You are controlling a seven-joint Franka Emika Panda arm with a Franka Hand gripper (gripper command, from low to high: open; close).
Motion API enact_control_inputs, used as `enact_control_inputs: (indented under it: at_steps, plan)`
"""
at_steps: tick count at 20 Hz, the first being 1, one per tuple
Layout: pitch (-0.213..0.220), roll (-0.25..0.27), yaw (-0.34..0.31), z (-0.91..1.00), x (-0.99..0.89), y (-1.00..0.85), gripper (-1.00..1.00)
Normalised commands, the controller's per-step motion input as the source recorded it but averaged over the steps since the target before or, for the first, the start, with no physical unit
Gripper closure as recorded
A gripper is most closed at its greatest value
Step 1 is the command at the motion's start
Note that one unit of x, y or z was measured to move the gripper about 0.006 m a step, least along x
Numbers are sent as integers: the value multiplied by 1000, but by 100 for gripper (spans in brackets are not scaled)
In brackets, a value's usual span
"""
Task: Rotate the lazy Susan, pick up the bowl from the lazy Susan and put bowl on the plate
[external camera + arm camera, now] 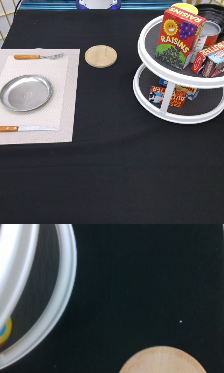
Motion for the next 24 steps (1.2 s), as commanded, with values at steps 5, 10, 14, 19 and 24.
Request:
enact_control_inputs:
  at_steps: [5, 10, 14, 19, 24]
  plan:
    - [22, 2, 0, 95, 170, 221, -100]
    - [117, 77, -18, 284, 608, 519, -100]
    - [108, 131, -67, 149, 671, 442, -100]
    - [52, 161, -90, 65, 600, 306, -100]
    - [5, 122, -75, 95, 604, 353, -100]
